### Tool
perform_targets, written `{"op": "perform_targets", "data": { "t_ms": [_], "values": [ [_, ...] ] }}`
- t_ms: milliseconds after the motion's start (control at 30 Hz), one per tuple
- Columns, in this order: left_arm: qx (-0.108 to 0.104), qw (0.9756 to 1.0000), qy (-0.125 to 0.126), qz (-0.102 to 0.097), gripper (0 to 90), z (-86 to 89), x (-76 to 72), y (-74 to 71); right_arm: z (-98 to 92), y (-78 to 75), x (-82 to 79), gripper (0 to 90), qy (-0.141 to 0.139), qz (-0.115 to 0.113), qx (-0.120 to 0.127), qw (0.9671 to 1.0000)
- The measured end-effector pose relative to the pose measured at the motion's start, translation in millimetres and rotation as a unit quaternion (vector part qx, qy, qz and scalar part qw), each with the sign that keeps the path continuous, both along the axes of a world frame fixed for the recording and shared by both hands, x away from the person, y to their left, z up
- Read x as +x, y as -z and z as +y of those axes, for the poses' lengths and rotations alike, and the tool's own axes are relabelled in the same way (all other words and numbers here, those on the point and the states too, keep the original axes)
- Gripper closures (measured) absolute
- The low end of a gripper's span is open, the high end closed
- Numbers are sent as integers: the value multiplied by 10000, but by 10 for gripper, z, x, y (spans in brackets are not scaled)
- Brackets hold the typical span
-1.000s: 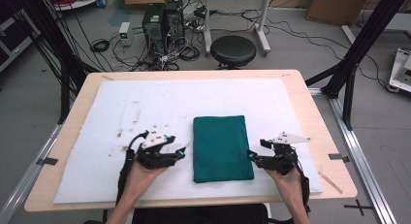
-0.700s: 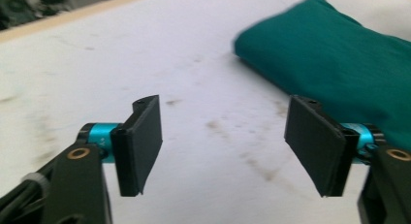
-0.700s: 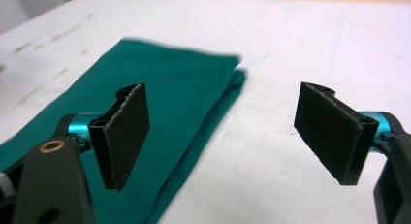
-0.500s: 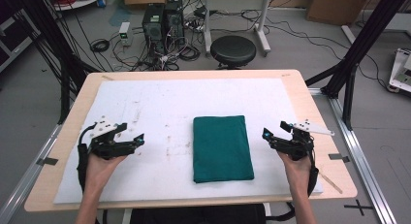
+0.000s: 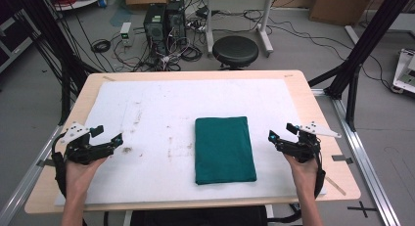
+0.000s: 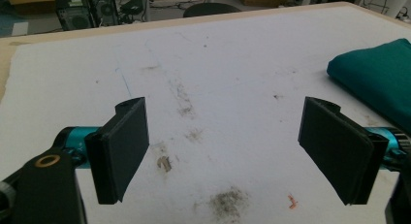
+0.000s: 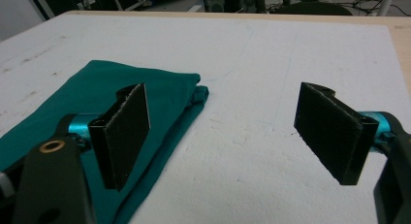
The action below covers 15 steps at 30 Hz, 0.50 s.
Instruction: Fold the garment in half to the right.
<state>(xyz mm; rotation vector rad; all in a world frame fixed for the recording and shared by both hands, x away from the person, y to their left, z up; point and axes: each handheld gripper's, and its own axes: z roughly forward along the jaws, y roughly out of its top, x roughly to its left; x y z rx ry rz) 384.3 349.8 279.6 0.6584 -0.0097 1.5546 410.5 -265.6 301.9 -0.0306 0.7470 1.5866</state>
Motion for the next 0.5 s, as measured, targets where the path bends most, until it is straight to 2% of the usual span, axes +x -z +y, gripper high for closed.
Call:
{"op": "perform_targets", "data": {
  "t_ms": [233, 500],
  "values": [
    [38, 9999, -129, 49, 184, -36, 28, -13, 13, 12, -5, 207, -35, 39, -37, 10000],
    [85, 9999, -107, 75, 184, -46, 35, -16, 7, 25, -19, 208, -49, 18, -63, 10000]
  ]
}}
